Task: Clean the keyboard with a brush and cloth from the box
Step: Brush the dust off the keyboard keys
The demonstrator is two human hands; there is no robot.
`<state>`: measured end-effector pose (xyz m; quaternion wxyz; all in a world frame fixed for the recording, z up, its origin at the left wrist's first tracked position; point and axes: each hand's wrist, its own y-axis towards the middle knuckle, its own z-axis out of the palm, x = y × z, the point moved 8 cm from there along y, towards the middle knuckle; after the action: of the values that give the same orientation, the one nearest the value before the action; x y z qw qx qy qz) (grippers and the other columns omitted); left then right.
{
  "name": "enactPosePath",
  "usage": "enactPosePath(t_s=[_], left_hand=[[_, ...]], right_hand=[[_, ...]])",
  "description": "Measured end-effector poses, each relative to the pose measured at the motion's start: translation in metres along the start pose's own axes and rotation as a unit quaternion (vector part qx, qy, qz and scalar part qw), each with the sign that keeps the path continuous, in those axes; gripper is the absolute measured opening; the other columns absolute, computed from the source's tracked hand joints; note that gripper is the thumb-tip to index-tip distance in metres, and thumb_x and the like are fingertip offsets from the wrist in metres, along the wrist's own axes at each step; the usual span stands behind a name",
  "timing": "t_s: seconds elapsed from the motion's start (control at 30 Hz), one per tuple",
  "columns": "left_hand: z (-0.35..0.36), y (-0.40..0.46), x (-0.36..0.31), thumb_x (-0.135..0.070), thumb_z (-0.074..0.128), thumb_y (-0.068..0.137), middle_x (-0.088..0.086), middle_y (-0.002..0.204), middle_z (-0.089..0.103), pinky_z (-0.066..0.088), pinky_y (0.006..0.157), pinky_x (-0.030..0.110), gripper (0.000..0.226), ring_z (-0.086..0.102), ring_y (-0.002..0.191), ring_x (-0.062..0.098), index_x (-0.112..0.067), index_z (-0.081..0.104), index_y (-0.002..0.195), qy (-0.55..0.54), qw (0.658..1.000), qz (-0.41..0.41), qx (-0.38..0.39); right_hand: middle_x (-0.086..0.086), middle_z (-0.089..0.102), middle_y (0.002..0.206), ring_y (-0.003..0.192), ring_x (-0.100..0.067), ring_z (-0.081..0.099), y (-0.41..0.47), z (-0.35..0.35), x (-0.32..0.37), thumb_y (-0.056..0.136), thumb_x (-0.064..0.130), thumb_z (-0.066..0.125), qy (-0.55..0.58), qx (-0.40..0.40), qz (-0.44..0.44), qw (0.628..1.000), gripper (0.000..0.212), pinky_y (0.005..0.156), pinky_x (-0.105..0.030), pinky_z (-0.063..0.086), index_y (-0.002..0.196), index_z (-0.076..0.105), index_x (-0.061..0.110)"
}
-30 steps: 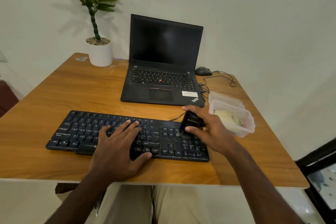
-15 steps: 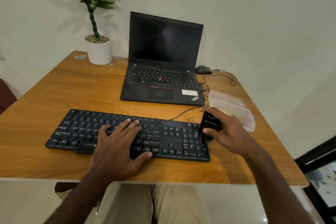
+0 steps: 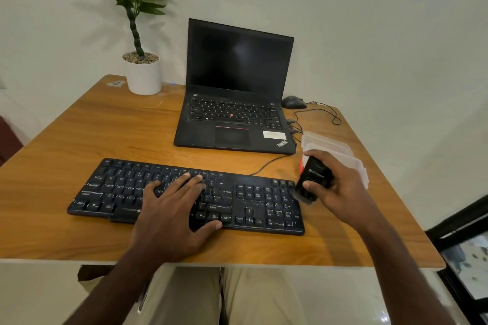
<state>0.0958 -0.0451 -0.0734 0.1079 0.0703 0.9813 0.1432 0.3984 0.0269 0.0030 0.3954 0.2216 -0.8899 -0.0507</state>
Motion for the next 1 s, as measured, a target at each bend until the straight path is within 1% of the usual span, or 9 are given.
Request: enactPosePath(t_s=[0.17, 0.27, 0.33, 0.43, 0.53, 0.6, 0.73, 0.9, 1.0], left_hand=[[-0.002, 0.0, -0.002, -0.087, 0.032, 0.08, 0.0, 0.146, 0.053, 0.026, 0.109, 0.065, 0.089, 0.044, 0.139, 0.019, -0.021, 0.058, 0.134, -0.002, 1.0, 0.004, -0.011], [-0.016, -0.004, 0.001, -0.084, 0.043, 0.078, 0.0, 0.144, 0.055, 0.017, 0.113, 0.066, 0.085, 0.041, 0.141, 0.019, -0.021, 0.057, 0.133, -0.035, 0.998, -0.007, -0.05], [-0.029, -0.011, 0.019, -0.081, 0.047, 0.078, 0.001, 0.142, 0.057, 0.014, 0.114, 0.065, 0.082, 0.04, 0.14, 0.019, -0.021, 0.057, 0.132, -0.06, 0.993, -0.055, -0.089], [-0.049, -0.03, 0.068, -0.081, 0.047, 0.075, 0.0, 0.15, 0.048, 0.017, 0.11, 0.064, 0.082, 0.036, 0.142, 0.02, -0.023, 0.054, 0.133, -0.056, 0.975, -0.173, -0.129], [-0.06, -0.051, 0.124, -0.085, 0.046, 0.07, 0.001, 0.154, 0.041, 0.02, 0.109, 0.063, 0.092, 0.036, 0.141, 0.025, -0.026, 0.046, 0.14, -0.077, 0.945, -0.3, -0.109], [-0.059, -0.062, 0.147, -0.085, 0.047, 0.068, 0.003, 0.144, 0.052, 0.021, 0.11, 0.059, 0.095, 0.045, 0.132, 0.026, -0.028, 0.041, 0.143, -0.124, 0.928, -0.339, -0.09], [-0.058, -0.072, 0.159, -0.082, 0.053, 0.068, -0.005, 0.128, 0.061, 0.023, 0.112, 0.051, 0.086, 0.055, 0.12, 0.021, -0.034, 0.044, 0.139, -0.161, 0.932, -0.312, -0.088], [-0.057, -0.082, 0.174, -0.089, 0.059, 0.061, -0.017, 0.109, 0.067, 0.046, 0.1, 0.055, 0.079, 0.064, 0.105, 0.008, -0.041, 0.052, 0.124, -0.233, 0.92, -0.286, -0.131], [-0.065, -0.08, 0.179, -0.092, 0.058, 0.056, -0.021, 0.105, 0.061, 0.041, 0.102, 0.054, 0.081, 0.057, 0.106, 0.007, -0.047, 0.05, 0.123, -0.224, 0.932, -0.255, -0.123]], right_hand=[[0.01, 0.063, 0.113, 0.104, 0.004, 0.061, -0.003, 0.01, -0.002, 0.088, 0.01, 0.075, -0.015, -0.014, 0.003, 1.0, 0.063, 0.076, -0.014, 0.056, 0.132, 0.051, 0.047], [0.012, 0.064, 0.117, 0.106, 0.0, 0.064, 0.0, 0.012, 0.009, 0.088, 0.012, 0.075, 0.021, -0.061, -0.004, 0.998, 0.063, 0.077, -0.019, 0.059, 0.136, 0.051, 0.045], [0.015, 0.064, 0.12, 0.108, 0.0, 0.064, 0.001, 0.027, 0.024, 0.088, 0.015, 0.075, 0.045, -0.071, -0.024, 0.996, 0.063, 0.077, -0.017, 0.058, 0.139, 0.051, 0.045], [0.017, 0.062, 0.12, 0.107, 0.002, 0.063, 0.005, 0.05, 0.043, 0.088, 0.016, 0.075, 0.07, -0.059, -0.042, 0.995, 0.064, 0.075, -0.014, 0.057, 0.139, 0.05, 0.046], [0.02, 0.059, 0.117, 0.106, 0.003, 0.062, 0.016, 0.072, 0.058, 0.088, 0.013, 0.075, 0.099, -0.049, -0.05, 0.993, 0.065, 0.074, -0.015, 0.057, 0.138, 0.05, 0.047], [0.018, 0.061, 0.116, 0.103, 0.0, 0.064, 0.026, 0.088, 0.071, 0.088, 0.013, 0.076, 0.112, -0.034, -0.058, 0.991, 0.066, 0.073, -0.019, 0.059, 0.139, 0.049, 0.046], [0.014, 0.062, 0.117, 0.104, 0.002, 0.064, 0.042, 0.118, 0.096, 0.088, 0.014, 0.076, 0.119, -0.002, -0.078, 0.99, 0.068, 0.073, -0.019, 0.059, 0.139, 0.047, 0.049], [0.01, 0.066, 0.112, 0.099, -0.003, 0.067, 0.051, 0.144, 0.119, 0.088, 0.011, 0.077, 0.139, 0.021, -0.094, 0.986, 0.068, 0.075, -0.025, 0.062, 0.14, 0.05, 0.044], [0.011, 0.065, 0.115, 0.099, -0.009, 0.067, 0.056, 0.162, 0.134, 0.088, 0.011, 0.077, 0.146, 0.043, -0.11, 0.982, 0.067, 0.079, -0.029, 0.062, 0.14, 0.051, 0.044]])
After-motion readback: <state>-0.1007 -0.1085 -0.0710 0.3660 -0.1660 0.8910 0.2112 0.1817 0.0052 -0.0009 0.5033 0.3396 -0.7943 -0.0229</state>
